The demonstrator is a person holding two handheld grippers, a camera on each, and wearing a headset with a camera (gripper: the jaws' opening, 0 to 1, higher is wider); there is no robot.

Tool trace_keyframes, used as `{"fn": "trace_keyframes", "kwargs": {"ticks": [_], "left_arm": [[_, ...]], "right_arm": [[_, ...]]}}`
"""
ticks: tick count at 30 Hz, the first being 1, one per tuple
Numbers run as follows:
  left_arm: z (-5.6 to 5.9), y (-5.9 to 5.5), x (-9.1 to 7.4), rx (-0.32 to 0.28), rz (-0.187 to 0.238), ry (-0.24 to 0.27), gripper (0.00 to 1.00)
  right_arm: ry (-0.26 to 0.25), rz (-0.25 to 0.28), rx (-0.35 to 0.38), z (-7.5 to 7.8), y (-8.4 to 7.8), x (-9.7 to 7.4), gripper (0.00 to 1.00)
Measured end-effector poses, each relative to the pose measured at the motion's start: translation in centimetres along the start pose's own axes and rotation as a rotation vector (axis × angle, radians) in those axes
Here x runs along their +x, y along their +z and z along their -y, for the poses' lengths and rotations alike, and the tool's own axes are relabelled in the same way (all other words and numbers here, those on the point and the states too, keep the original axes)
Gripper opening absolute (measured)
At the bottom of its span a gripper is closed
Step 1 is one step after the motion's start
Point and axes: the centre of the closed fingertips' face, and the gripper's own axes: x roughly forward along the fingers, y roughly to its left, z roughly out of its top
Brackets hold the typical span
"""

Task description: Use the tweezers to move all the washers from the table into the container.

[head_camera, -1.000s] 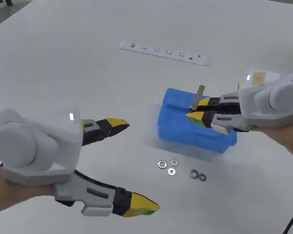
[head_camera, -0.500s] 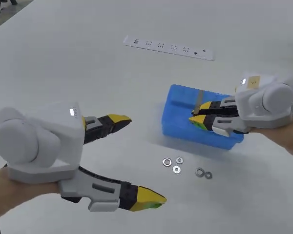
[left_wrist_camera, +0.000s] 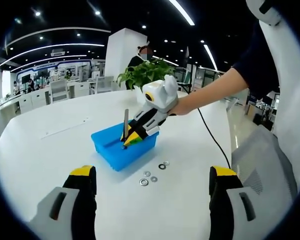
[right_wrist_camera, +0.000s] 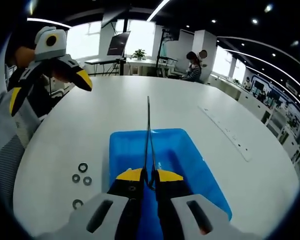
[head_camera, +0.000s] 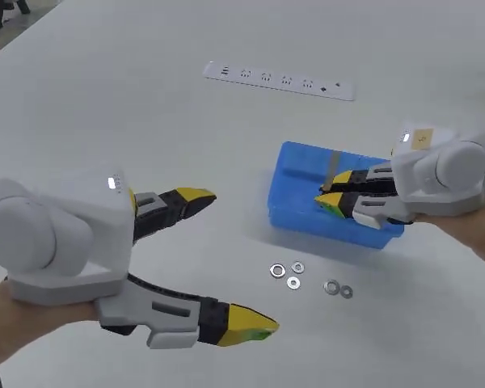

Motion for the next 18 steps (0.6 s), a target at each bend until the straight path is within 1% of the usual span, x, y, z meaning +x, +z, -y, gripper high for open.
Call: {"fn": "trace_keyframes", "kwargs": {"ticks": [6, 9, 13, 15, 17, 18], "left_arm": [[0.0, 0.0, -0.1, -0.002, 0.000, 0.000, 0.99], [-0.1, -0.1, -0.2, -0.001, -0.005, 0.004, 0.99], [-0.5, 0.0, -0.3, -0.006, 0.000, 0.010, 0.99], [-0.8, 0.3, -0.1, -0.008, 0.007, 0.009, 0.98], [-1.4, 0.6, 0.5, 0.002, 0.008, 0.006, 0.97], [-2.1, 0.5, 1.0, 0.020, -0.012, 0.008, 0.96]], "right_arm": [[-0.009, 0.012, 0.015, 0.2, 0.2, 0.0, 0.10], [-0.010, 0.017, 0.020, 0.3, 0.3, 0.0, 0.10], [-0.008, 0.020, 0.010, 0.2, 0.6, 0.0, 0.08], [-0.007, 0.018, -0.001, 0.2, 0.6, -0.1, 0.08], [-0.002, 0.017, -0.007, 0.0, 0.7, -0.1, 0.07], [-0.002, 0.011, -0.023, -0.1, 0.7, -0.1, 0.07]]}}
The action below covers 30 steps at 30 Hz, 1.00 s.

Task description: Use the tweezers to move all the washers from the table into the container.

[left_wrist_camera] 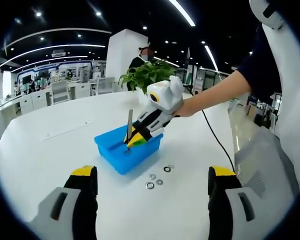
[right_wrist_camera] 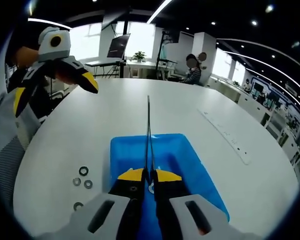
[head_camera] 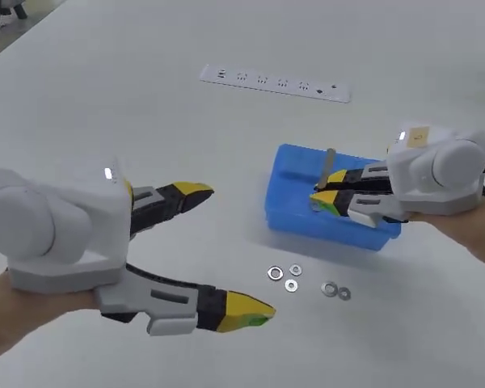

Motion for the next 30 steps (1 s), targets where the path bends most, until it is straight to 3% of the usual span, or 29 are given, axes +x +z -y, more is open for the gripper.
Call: {"fn": "trace_keyframes", "kwargs": {"ticks": [2, 6, 11, 15, 17, 19, 21, 25, 28, 30], "left_arm": [[-1.1, 0.4, 0.9, 0.045, -0.028, -0.003, 0.94], [-2.3, 3.8, 3.2, 0.024, 0.049, -0.050, 0.85], [-2.3, 6.2, 6.0, 0.046, 0.087, -0.160, 0.60], [-2.8, 6.6, 8.2, 0.073, 0.077, -0.176, 0.54], [-3.0, 7.1, 8.8, 0.062, 0.106, -0.180, 0.42], [-3.4, 7.0, 9.4, 0.070, 0.093, -0.176, 0.31], [-3.7, 6.9, 9.6, 0.103, 0.078, -0.173, 0.28], [-3.3, 7.1, 9.5, 0.126, 0.087, -0.218, 0.26], [-3.0, 6.8, 9.4, 0.188, 0.073, -0.251, 0.19], [-2.7, 6.6, 9.4, 0.188, 0.068, -0.274, 0.12]], "right_arm": [[0.007, -0.004, -0.004, -0.1, 0.0, 0.0, 0.07], [0.010, -0.006, -0.013, -0.2, 0.1, -0.2, 0.07], [0.016, -0.003, -0.021, -0.2, 0.3, -0.5, 0.07], [0.022, 0.003, -0.028, -0.2, 0.5, -0.8, 0.07], [0.023, 0.005, -0.029, -0.2, 0.5, -0.9, 0.07], [0.023, 0.004, -0.024, -0.1, 0.4, -1.0, 0.07], [0.026, 0.008, -0.021, -0.1, 0.4, -1.0, 0.07], [0.043, 0.016, -0.020, -0.4, 0.4, -1.1, 0.07], [0.060, 0.017, -0.020, -0.8, 0.4, -1.0, 0.07], [0.070, 0.014, -0.026, -1.0, 0.4, -0.9, 0.07]]}}
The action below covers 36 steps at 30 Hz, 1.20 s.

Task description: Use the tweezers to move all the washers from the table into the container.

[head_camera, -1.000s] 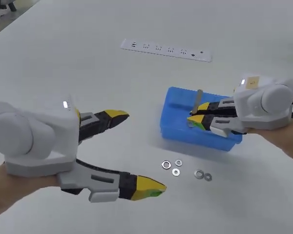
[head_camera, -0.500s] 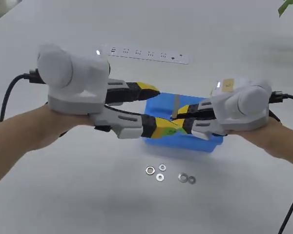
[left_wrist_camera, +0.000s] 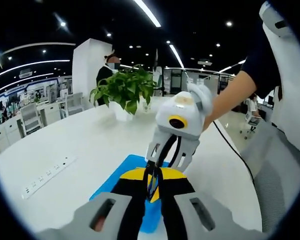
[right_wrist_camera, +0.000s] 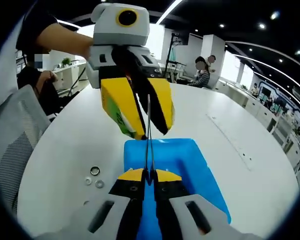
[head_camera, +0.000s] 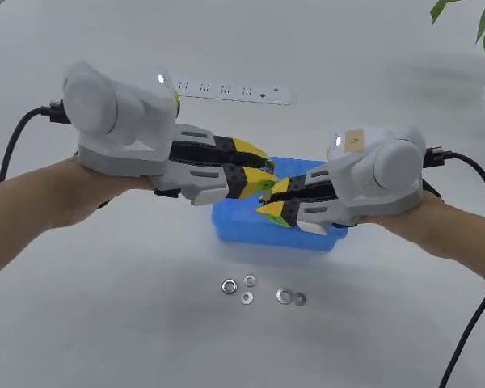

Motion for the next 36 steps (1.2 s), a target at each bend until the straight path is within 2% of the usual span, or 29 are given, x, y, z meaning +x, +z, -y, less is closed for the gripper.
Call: {"fn": "trace_keyframes", "kwargs": {"ticks": [5, 7, 9, 11, 14, 16, 20, 24, 27, 30, 32, 36], "left_arm": [[0.6, 0.1, -0.1, 0.039, -0.007, -0.025, 0.07], [0.5, 0.0, -0.1, 0.077, -0.021, -0.020, 0.07], [0.2, 0.0, -0.1, 0.117, -0.036, 0.006, 0.06], [0.3, 0.2, -0.1, 0.121, -0.037, 0.009, 0.06], [-0.1, 0.5, -0.1, 0.131, -0.035, 0.031, 0.05], [-0.3, 0.7, -0.2, 0.135, -0.031, 0.043, 0.05], [-0.7, 1.3, -0.5, 0.144, -0.028, 0.065, 0.05], [-0.6, 1.8, -0.9, 0.157, -0.030, 0.078, 0.05], [-0.2, 2.2, -1.4, 0.163, -0.024, 0.083, 0.05], [0.6, 2.7, -2.0, 0.173, -0.018, 0.086, 0.05], [1.2, 2.9, -2.3, 0.181, -0.015, 0.088, 0.05], [2.6, 3.3, -3.2, 0.179, 0.003, 0.101, 0.05]], "right_arm": [[0.010, -0.002, -0.005, -0.1, 0.1, -0.1, 0.07], [0.007, -0.010, -0.010, -0.1, -0.1, -0.1, 0.08], [-0.006, -0.013, -0.011, 0.1, -0.1, -0.1, 0.08], [-0.025, -0.018, 0.000, 0.4, -0.1, -0.2, 0.09], [-0.052, -0.030, -0.042, 0.7, 0.2, -0.3, 0.11], [-0.057, -0.024, -0.037, 0.7, 0.4, -0.5, 0.12], [-0.100, -0.028, -0.052, 0.9, 0.5, -1.1, 0.28], [-0.142, -0.034, -0.054, 0.9, 0.4, -2.3, 0.32], [-0.200, -0.012, -0.055, 1.1, 0.3, -3.7, 0.34], [-0.248, 0.001, 0.015, 0.9, -0.4, -5.3, 0.37], [-0.272, 0.009, 0.026, 0.7, -0.5, -6.1, 0.41], [-0.332, 0.050, 0.099, -0.2, -1.0, -8.1, 0.47]]}}
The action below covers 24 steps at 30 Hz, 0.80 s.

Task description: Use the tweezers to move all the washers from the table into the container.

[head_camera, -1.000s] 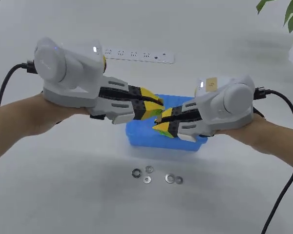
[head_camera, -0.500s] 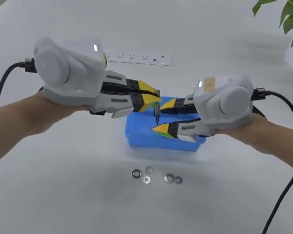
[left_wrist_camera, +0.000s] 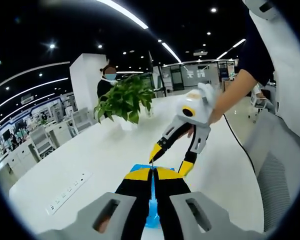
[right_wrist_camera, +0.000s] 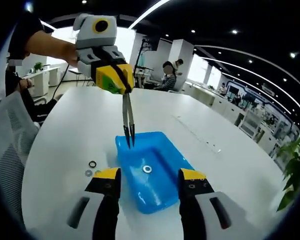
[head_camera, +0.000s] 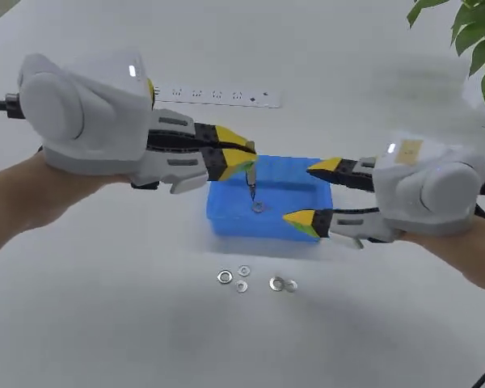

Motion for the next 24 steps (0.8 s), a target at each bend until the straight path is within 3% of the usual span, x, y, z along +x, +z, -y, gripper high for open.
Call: {"fn": "trace_keyframes", "kwargs": {"ticks": [3, 7, 9, 13, 18, 24], "left_arm": [[1.8, 0.2, -0.9, -0.013, 0.016, 0.002, 0.05], [3.5, -0.4, -1.7, -0.030, 0.008, 0.011, 0.05], [4.2, -0.8, -2.0, -0.047, 0.006, 0.020, 0.05], [5.9, -2.0, -2.4, -0.071, -0.019, 0.029, 0.05], [7.1, -4.0, -2.5, -0.080, -0.077, 0.052, 0.06], [8.2, -4.7, -2.5, -0.122, -0.090, 0.045, 0.06]], "right_arm": [[-0.027, 0.009, 0.021, -0.2, -0.6, -1.1, 0.52], [-0.074, 0.036, 0.057, -1.2, -1.3, -3.1, 0.62], [-0.072, 0.036, 0.073, -1.9, -2.0, -3.9, 0.66], [-0.066, -0.008, 0.072, -3.7, -4.0, -5.0, 0.66], [-0.083, -0.055, 0.068, -6.0, -5.7, -6.1, 0.75], [-0.089, -0.075, 0.099, -7.7, -6.3, -6.6, 0.90]]}}
